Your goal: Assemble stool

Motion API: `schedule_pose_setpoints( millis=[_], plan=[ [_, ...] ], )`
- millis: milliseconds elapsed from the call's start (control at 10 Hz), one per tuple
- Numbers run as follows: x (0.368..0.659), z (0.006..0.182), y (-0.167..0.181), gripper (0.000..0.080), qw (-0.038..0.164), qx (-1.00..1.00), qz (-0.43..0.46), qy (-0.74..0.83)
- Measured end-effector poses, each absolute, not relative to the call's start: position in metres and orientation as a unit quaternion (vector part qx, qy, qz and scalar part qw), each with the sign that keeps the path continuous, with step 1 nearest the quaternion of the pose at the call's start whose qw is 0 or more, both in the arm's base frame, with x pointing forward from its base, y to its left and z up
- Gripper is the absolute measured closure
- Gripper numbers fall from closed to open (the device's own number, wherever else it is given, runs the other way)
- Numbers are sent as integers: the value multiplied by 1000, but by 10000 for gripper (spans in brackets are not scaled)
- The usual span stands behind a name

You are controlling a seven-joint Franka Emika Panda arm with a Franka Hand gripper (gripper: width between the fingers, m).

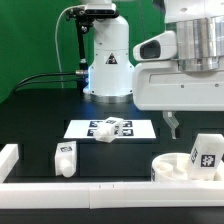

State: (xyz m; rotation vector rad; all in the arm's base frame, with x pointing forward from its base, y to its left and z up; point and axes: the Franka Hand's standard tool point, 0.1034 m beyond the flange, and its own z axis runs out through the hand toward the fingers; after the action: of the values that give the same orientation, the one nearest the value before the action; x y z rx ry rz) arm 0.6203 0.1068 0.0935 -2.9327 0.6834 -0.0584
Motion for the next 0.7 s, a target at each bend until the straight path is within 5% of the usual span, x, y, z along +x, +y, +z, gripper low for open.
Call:
schedule_pose_setpoints(
  millis=[300,700],
  plan=[
    [618,100,109,150,65,-995,-34,62],
    [615,96,107,150,21,-975,-38,-219]
  ],
)
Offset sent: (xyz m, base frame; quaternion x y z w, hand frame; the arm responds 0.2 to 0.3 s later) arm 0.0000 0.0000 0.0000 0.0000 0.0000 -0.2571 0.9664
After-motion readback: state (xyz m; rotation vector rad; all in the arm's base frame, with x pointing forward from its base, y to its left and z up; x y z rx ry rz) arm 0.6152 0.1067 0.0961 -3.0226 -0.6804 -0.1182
